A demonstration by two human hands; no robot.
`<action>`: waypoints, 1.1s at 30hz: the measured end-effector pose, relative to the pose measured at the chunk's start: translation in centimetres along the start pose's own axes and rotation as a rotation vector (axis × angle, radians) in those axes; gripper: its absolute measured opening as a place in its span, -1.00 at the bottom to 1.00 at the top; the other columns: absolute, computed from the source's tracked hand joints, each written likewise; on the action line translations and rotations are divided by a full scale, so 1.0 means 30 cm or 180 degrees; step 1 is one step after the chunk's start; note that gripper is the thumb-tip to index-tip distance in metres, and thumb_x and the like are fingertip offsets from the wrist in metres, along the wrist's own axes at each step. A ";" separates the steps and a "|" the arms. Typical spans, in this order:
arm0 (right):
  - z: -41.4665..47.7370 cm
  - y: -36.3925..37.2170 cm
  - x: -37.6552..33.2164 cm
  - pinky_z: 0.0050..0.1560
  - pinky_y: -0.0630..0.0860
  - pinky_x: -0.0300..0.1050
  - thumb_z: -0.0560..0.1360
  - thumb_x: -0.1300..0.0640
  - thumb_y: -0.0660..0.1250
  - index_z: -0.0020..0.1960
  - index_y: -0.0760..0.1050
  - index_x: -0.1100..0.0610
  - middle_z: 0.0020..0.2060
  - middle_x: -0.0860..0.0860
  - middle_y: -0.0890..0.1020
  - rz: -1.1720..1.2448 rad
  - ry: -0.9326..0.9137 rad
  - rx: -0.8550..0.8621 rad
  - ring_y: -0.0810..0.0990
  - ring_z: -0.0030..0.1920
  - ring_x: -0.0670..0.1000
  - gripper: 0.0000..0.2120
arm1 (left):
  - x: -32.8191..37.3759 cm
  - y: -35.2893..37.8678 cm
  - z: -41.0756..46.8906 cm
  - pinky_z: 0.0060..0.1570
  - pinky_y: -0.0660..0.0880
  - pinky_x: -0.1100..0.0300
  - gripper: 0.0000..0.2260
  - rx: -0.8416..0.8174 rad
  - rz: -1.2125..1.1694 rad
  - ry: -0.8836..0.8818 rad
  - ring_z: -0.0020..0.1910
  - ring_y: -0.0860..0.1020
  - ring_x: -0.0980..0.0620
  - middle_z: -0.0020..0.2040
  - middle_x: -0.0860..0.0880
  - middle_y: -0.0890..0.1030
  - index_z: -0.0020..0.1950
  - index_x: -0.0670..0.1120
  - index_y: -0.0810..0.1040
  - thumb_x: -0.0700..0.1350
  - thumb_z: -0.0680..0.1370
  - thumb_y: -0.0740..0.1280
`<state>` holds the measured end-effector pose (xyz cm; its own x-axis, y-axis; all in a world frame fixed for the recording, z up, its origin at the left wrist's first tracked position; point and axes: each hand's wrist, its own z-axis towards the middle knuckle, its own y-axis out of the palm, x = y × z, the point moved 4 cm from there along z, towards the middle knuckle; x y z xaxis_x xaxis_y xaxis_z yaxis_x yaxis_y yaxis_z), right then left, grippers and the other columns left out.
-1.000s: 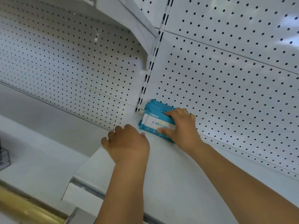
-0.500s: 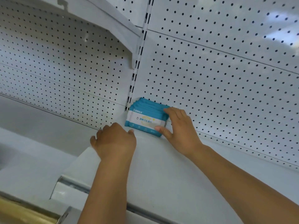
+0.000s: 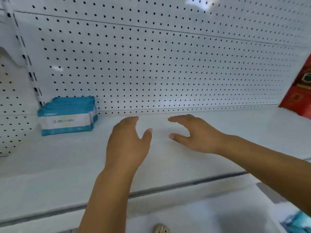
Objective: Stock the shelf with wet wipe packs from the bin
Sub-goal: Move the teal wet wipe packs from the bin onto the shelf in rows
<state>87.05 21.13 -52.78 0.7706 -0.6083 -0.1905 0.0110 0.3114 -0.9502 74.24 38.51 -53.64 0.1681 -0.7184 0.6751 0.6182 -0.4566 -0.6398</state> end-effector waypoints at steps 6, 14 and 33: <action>-0.333 -0.158 0.271 0.45 0.24 -0.21 0.56 -0.27 0.25 0.51 0.33 -0.12 0.45 -0.16 0.43 -0.0019 0.0799 0.0246 0.35 0.45 -0.11 -0.44 | 0.274 0.219 -0.108 0.40 0.23 0.23 -0.50 -0.0721 -0.0479 0.0714 0.46 0.33 0.13 0.47 0.15 0.40 0.48 0.07 0.40 0.19 0.58 0.31; -0.886 -0.297 0.509 0.35 0.29 -0.28 0.56 -0.17 0.33 0.45 0.44 -0.03 0.37 -0.10 0.52 -0.0075 0.1813 0.0602 0.44 0.37 -0.09 -0.50 | 0.652 0.501 -0.385 0.21 0.25 0.36 -0.57 -0.1739 -0.0630 0.1810 0.36 0.40 0.20 0.39 0.20 0.47 0.41 0.15 0.45 0.19 0.56 0.31; -1.417 0.252 0.890 0.49 0.25 0.06 0.36 -0.20 0.55 0.40 0.50 -0.10 0.54 0.00 0.32 0.0544 0.2946 -0.0737 0.24 0.51 0.10 -0.35 | 0.552 1.114 -0.697 0.47 0.26 -0.05 -0.53 -0.3243 0.0326 0.1980 0.52 0.25 0.01 0.55 0.01 0.30 0.51 0.02 0.37 0.14 0.62 0.24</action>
<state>80.62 -23.80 -75.53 -0.0578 -0.9329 -0.3553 -0.2567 0.3579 -0.8978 81.62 0.36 -71.52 -0.3926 -0.7781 0.4903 -0.3160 -0.3865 -0.8665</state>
